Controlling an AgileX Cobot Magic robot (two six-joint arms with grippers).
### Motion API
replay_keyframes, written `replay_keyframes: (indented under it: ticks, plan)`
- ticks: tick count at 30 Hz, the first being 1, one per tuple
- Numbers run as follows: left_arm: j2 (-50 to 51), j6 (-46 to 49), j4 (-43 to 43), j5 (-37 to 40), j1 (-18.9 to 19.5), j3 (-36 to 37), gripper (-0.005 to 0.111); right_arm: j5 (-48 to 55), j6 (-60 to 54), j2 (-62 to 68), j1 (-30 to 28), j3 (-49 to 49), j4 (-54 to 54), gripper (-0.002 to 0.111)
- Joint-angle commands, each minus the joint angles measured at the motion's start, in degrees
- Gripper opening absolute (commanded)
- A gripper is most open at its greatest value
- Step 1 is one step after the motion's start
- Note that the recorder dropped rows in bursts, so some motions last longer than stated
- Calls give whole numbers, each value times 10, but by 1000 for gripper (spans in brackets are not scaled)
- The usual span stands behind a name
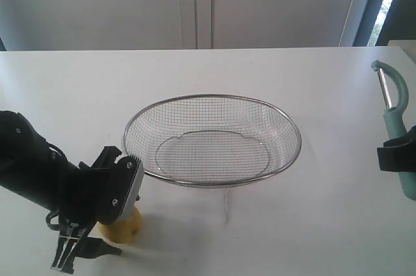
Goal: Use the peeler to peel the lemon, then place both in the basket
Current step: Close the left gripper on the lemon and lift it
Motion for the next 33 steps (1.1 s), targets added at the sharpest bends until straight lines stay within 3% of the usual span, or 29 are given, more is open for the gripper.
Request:
replay_keyframes:
  ticks: [1,2,5,6,11,17,21,27,33]
  plan:
    - [2,90,-12,5,-4,4,71,-10,-7,-4,1,1,1,0]
    - [2,72,-29,6,-4,4,61,-10,-7,-4,1,1,1,0]
    - [2,32,-86,3,-4,1,12,-10,-7,-4,1,1,1,0]
    - [1,35,-85,6,-4,-1,0,-10,-7,-4,1,1,1,0]
    - [-28,-3,-106,45,-4,-12,1,-10,-7,-4,1,1,1,0]
    - [-90,-46,-122,165,-4,-31,1,-10,-7,-4,1,1,1,0]
    - [-141,-44,-180,223,-4,-34,1,-10,-7,-4,1,1,1,0]
    - [-168,-42,-291,223,-4,-35,1,-10,-7,-4,1,1,1,0]
    - [-168,-42,-313,223,-4,-37,1,-14,-7,-4,1,1,1,0]
